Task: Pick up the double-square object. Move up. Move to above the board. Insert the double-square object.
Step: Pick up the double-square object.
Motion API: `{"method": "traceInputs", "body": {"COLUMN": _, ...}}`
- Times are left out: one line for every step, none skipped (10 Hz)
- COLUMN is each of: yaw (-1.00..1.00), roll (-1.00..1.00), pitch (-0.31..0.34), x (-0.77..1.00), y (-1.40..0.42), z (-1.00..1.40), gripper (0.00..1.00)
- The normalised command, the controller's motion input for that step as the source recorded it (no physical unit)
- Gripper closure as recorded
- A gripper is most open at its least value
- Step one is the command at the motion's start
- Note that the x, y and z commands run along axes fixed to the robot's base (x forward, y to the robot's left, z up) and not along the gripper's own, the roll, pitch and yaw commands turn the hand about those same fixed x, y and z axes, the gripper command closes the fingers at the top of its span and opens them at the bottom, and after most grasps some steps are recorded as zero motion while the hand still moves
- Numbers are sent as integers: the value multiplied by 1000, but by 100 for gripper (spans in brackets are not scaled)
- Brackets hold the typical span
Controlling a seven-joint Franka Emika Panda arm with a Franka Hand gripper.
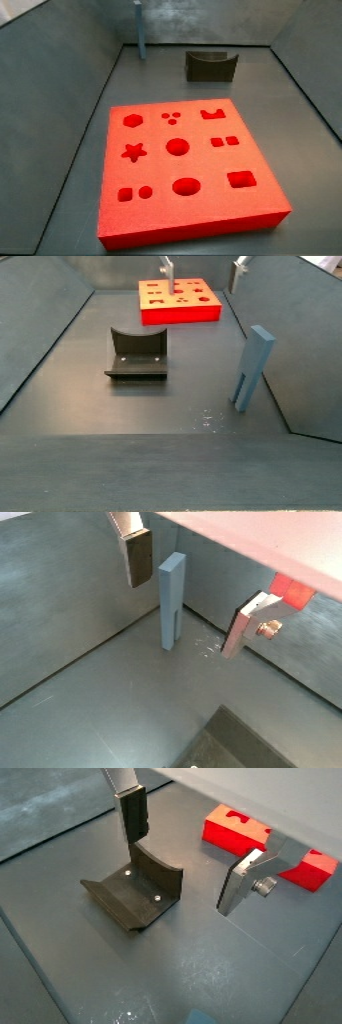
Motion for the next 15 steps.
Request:
{"method": "traceInputs", "body": {"yaw": 809, "roll": 0, "pitch": -47, "x": -237, "y": 371, "z": -214, "gripper": 0}}
{"method": "traceInputs", "body": {"yaw": 900, "roll": 0, "pitch": -36, "x": -160, "y": 300, "z": -180, "gripper": 0}}
{"method": "traceInputs", "body": {"yaw": 880, "roll": -1, "pitch": -30, "x": -191, "y": 297, "z": -140, "gripper": 0}}
{"method": "traceInputs", "body": {"yaw": 683, "roll": 0, "pitch": -37, "x": -426, "y": 314, "z": -114, "gripper": 0}}
{"method": "traceInputs", "body": {"yaw": 517, "roll": 0, "pitch": -50, "x": -600, "y": 383, "z": -160, "gripper": 0}}
{"method": "traceInputs", "body": {"yaw": 146, "roll": 0, "pitch": -121, "x": -789, "y": 283, "z": -200, "gripper": 0}}
{"method": "traceInputs", "body": {"yaw": -51, "roll": -20, "pitch": -106, "x": -814, "y": 314, "z": -237, "gripper": 0}}
{"method": "traceInputs", "body": {"yaw": -146, "roll": -27, "pitch": -53, "x": -649, "y": 243, "z": -166, "gripper": 0}}
{"method": "traceInputs", "body": {"yaw": -151, "roll": -27, "pitch": -59, "x": -486, "y": 277, "z": -217, "gripper": 0}}
{"method": "traceInputs", "body": {"yaw": -140, "roll": 0, "pitch": -53, "x": -249, "y": 320, "z": -289, "gripper": 0}}
{"method": "traceInputs", "body": {"yaw": -126, "roll": 0, "pitch": -27, "x": 0, "y": 240, "z": -331, "gripper": 0}}
{"method": "traceInputs", "body": {"yaw": -20, "roll": 0, "pitch": -10, "x": 63, "y": 194, "z": -443, "gripper": 0}}
{"method": "traceInputs", "body": {"yaw": 0, "roll": 4, "pitch": -4, "x": 40, "y": 109, "z": -403, "gripper": 0}}
{"method": "traceInputs", "body": {"yaw": 0, "roll": 76, "pitch": 0, "x": 9, "y": 3, "z": -383, "gripper": 0}}
{"method": "traceInputs", "body": {"yaw": 0, "roll": 33, "pitch": 0, "x": -34, "y": 0, "z": -166, "gripper": 0}}
